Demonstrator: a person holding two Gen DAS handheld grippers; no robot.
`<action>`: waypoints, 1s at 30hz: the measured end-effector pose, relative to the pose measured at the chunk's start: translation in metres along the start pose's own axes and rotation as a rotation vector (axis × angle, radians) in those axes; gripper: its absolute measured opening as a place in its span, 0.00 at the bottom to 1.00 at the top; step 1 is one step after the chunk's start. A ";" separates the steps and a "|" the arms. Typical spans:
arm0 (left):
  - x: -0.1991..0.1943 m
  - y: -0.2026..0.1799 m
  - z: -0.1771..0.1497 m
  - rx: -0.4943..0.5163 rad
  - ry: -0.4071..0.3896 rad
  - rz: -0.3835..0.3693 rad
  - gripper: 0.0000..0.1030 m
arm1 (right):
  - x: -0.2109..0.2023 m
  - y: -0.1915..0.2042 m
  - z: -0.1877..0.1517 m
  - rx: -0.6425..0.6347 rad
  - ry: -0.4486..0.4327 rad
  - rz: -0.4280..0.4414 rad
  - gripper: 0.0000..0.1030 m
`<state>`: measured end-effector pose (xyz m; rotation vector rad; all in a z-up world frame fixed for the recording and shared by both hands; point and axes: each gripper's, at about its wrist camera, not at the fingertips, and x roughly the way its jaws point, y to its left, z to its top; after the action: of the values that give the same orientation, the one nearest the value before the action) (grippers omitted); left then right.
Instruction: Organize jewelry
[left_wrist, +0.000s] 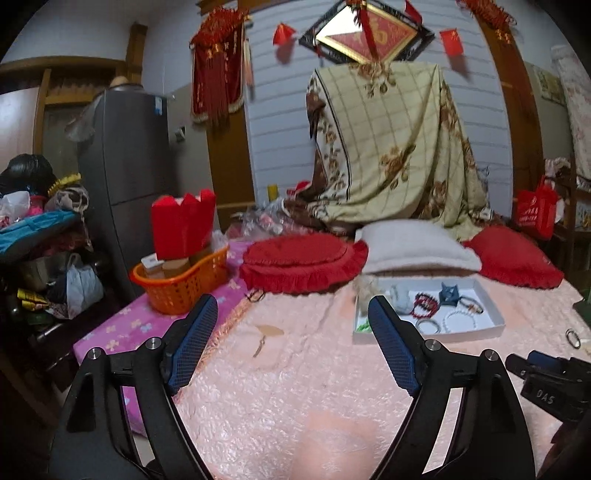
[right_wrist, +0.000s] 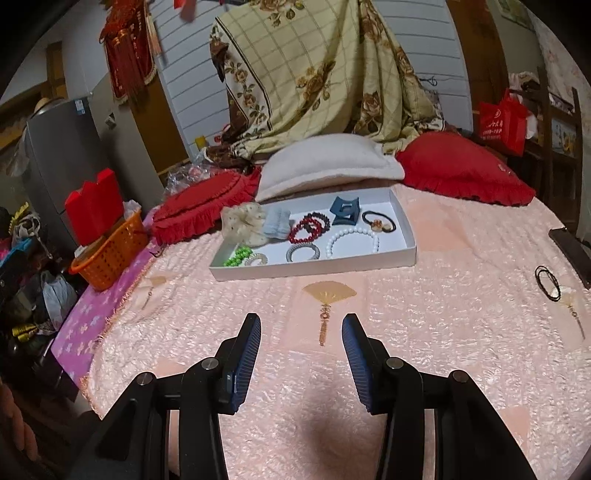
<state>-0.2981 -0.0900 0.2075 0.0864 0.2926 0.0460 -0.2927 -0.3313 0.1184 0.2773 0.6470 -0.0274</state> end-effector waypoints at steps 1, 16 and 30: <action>-0.004 -0.002 0.000 0.003 0.002 -0.021 0.81 | -0.003 0.000 -0.001 -0.001 -0.008 -0.007 0.43; -0.007 -0.021 -0.014 0.007 0.111 -0.096 0.81 | -0.015 -0.006 -0.017 -0.007 -0.020 -0.084 0.43; 0.018 -0.023 -0.031 -0.008 0.237 -0.107 0.81 | -0.007 0.016 -0.029 -0.111 -0.021 -0.128 0.44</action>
<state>-0.2889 -0.1091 0.1707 0.0572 0.5332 -0.0497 -0.3136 -0.3083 0.1042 0.1282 0.6426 -0.1163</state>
